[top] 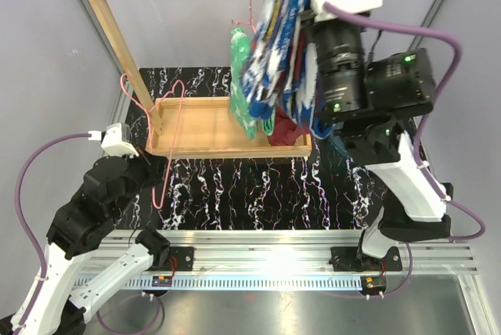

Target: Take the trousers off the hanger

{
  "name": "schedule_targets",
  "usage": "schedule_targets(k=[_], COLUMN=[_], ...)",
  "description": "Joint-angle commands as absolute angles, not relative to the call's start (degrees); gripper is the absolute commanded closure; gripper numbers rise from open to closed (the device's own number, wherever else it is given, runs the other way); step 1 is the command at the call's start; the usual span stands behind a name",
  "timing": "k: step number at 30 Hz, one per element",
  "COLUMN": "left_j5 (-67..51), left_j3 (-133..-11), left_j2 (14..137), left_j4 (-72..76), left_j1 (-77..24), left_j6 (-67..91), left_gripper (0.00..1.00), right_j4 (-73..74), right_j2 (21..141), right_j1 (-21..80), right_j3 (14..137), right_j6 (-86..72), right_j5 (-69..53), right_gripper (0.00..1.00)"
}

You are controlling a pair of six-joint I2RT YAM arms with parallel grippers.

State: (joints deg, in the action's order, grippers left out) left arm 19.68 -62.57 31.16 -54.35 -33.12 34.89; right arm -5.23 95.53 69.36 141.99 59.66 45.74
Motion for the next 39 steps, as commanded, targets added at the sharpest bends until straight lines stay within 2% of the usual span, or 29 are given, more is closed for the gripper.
schedule_targets(k=[1,5,13,14,18,24,34,39], left_j5=[21.97,22.59,21.36,20.92,20.04,18.81,18.02,18.19], left_j3=[-62.14,-61.88,-61.7,-61.61,-60.73,-58.71,-53.97,-51.86], left_j2=[31.2,31.73,33.04,33.31,34.36,35.07,36.04,36.21], left_j4=[-50.54,-50.54,-49.48,-49.05,-48.34,-46.85,-43.51,-42.8], left_j1=[-33.05,-33.05,-33.05,-33.05,-33.05,-33.05,-33.05,-33.05], left_j6=[31.47,30.67,29.27,29.01,27.95,26.2,25.4,24.87], left_gripper=[1.0,1.0,1.0,1.0,1.0,1.0,1.0,1.0], right_j4=[-13.08,-16.43,-15.03,-14.33,-2.04,-1.24,2.02,5.62], right_j2=[91.15,84.75,77.96,77.87,77.96,74.45,68.13,65.31], right_j1=[66.8,61.89,45.64,40.66,27.45,12.6,0.9,-1.58], right_j3=[140.11,132.21,118.92,117.52,114.53,104.95,96.07,97.82], right_j6=[66.18,66.88,60.21,58.99,45.03,30.72,19.52,18.19], right_j5=[50.1,52.46,55.19,55.28,52.83,51.25,49.49,48.34], right_gripper=[1.0,1.0,1.0,1.0,1.0,1.0,1.0,1.0])
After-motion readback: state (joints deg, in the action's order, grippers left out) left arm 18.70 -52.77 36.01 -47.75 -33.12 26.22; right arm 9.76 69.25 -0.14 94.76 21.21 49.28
